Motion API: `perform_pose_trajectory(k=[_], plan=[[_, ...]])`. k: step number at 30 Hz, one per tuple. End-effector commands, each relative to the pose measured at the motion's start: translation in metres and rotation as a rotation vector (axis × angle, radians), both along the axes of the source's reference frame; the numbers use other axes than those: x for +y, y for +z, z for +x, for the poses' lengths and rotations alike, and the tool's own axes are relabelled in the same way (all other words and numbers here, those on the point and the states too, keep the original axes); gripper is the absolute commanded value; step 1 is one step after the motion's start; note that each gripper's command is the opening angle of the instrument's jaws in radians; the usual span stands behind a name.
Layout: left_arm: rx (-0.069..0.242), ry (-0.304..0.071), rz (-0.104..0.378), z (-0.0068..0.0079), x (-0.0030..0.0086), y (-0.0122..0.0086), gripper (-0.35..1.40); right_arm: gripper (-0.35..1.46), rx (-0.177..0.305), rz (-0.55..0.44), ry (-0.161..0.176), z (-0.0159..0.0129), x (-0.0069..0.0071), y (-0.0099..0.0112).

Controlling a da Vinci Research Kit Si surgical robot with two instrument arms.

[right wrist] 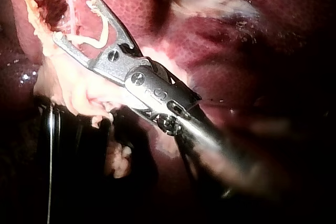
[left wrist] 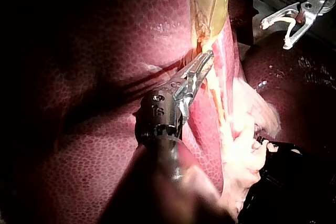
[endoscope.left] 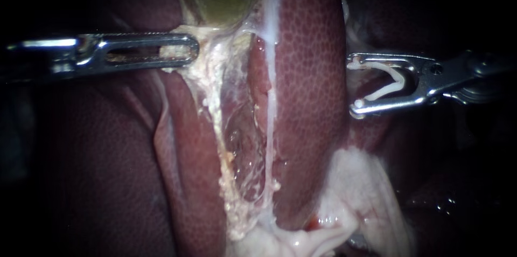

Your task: Clipping first clip left tube

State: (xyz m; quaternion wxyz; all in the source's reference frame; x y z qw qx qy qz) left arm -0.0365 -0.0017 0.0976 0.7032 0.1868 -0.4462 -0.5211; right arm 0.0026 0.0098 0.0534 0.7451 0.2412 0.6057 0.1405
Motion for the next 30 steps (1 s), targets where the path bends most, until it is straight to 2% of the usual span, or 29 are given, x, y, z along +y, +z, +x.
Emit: perform_pose_trajectory(k=[1, 7, 10, 13, 18, 24, 30], plan=[[0.0, 0.001, -0.001, 0.0, 0.0, 0.0, -0.35, 0.6, 0.001, 0.0, 0.0, 0.0, 0.0, 0.0], [0.0, 0.001, -0.001, 0.0001, 0.0, 0.0, -0.35, 0.6, 0.004, -0.009, 0.003, 0.0005, -0.0003, 0.0003], [0.0, 0.001, -0.001, 0.0001, 0.0, 0.0, -0.35, 0.6, 0.007, -0.009, 0.008, 0.0014, -0.0011, 0.0009], [0.002, -0.001, -0.002, 0.0001, 0.0, 0.0001, -0.35, 0.6, 0.015, 0.0, 0.007, 0.0027, -0.0024, 0.002], [0.004, -0.003, -0.003, 0.0003, 0.0003, 0.0004, -0.35, 0.6, 0.04, 0.03, -0.012, 0.0062, -0.0051, 0.0039], [0.006, -0.006, -0.004, 0.0004, 0.0003, 0.0005, -0.35, 0.6, 0.046, 0.057, -0.048, 0.01, -0.0082, 0.0061], [0.007, -0.006, -0.004, 0.0003, 0.0003, 0.0004, -0.35, 0.6, 0.05, 0.076, -0.071, 0.0132, -0.0104, 0.0081]])
